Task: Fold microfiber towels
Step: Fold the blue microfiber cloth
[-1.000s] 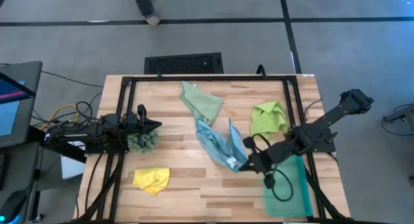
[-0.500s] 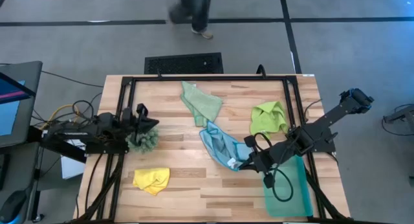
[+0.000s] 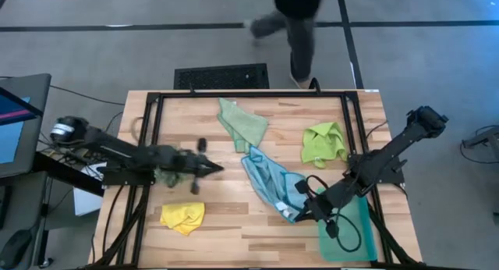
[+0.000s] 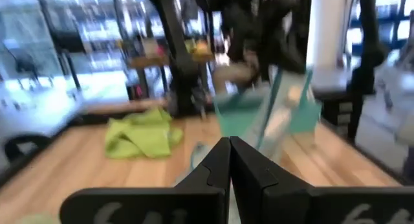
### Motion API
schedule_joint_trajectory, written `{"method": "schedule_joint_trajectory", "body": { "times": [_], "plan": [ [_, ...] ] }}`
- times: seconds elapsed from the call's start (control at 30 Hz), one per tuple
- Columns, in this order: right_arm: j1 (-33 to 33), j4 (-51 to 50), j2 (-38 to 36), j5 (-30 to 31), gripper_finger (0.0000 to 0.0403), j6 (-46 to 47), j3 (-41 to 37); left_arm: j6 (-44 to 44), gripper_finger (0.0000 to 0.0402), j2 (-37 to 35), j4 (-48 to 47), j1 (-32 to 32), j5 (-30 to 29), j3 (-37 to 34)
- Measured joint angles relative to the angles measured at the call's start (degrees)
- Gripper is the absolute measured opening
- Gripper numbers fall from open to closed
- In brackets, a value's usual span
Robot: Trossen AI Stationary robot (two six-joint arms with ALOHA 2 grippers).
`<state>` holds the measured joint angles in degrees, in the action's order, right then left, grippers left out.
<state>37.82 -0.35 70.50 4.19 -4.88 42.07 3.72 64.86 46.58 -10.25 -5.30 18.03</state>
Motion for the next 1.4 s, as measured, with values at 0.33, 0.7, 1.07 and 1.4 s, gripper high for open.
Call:
{"method": "schedule_joint_trajectory", "body": {
  "times": [0.33,0.7,1.07,1.4],
  "plan": [
    [4.5,4.3,-0.3,5.1,0.0015,1.4,-2.6,6.8,0.0067,33.9,-29.4,0.0,2.5,36.1],
    [4.6,4.1,-0.3,5.1,0.0016,1.4,-2.6,16.8,0.0185,56.0,-62.9,-0.1,19.0,67.7],
    [4.5,3.8,-0.3,5.1,0.0015,1.9,-2.6,14.0,0.0149,55.6,-78.7,-5.1,9.1,70.8],
    [4.5,3.2,-0.2,5.8,0.0013,3.8,-2.6,8.0,0.0091,48.8,-88.2,-11.3,7.1,68.4]
  ]
}}
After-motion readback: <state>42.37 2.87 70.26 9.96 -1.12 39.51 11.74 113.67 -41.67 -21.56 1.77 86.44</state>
